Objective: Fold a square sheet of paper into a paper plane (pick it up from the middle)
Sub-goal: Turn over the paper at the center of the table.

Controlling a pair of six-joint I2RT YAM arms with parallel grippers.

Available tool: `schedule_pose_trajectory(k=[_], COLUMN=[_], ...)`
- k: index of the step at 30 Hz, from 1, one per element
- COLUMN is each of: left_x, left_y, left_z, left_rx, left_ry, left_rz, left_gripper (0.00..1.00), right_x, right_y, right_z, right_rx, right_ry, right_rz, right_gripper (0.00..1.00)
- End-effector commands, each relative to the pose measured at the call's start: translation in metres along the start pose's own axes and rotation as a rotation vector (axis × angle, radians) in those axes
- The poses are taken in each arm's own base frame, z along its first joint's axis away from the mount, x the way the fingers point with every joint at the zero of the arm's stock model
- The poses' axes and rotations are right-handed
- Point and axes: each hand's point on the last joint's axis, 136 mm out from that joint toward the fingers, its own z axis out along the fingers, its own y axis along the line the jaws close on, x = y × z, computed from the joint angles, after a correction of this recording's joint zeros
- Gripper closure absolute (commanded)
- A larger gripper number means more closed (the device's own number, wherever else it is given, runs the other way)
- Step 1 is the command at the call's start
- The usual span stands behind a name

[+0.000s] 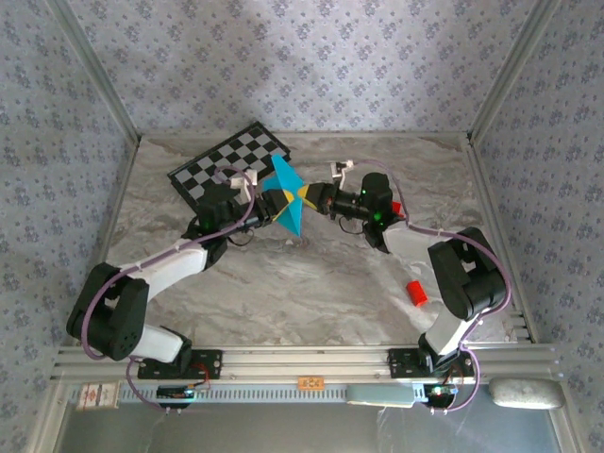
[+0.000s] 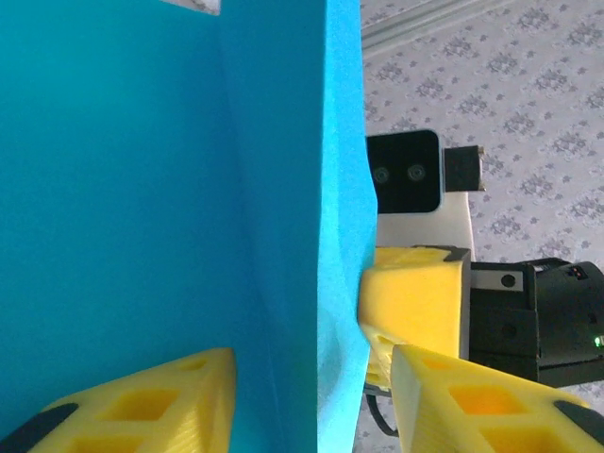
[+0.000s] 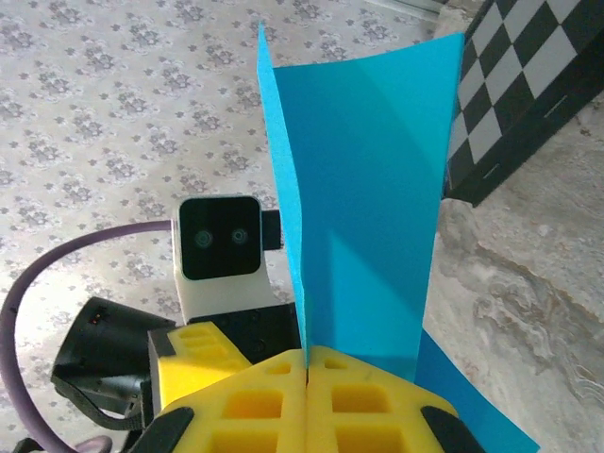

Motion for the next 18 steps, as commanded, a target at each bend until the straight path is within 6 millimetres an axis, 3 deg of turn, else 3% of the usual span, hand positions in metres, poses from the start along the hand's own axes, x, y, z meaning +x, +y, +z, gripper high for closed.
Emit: schedule_pose_trajectory(k=[1,10,18], left_x=[-0.0024,-0.0035,-0.0059], left_y=[-0.0275,-0.0365,-0.0298], left_z=[0.0008,-0.0002,0.0008], left_rx=[0.104,0.151,0.117], left_ry=[-0.002,-0.019,-0.031], left_rz=[0.064,0.089,0.084], left_gripper=[0.56,0.67,0.76], right_x=[-0.0025,-0.0047,-0.0052], right_y=[0.0086,0.0102,0.0111], right_z=[-0.002,-0.0029,-0.0031], right_rx=[-0.047,-0.06,-0.062], right_ry=[-0.003,-0.007,-0.007], right_rz=[0.005,0.025,0.026], right_gripper=[0.99,0.97,0.92])
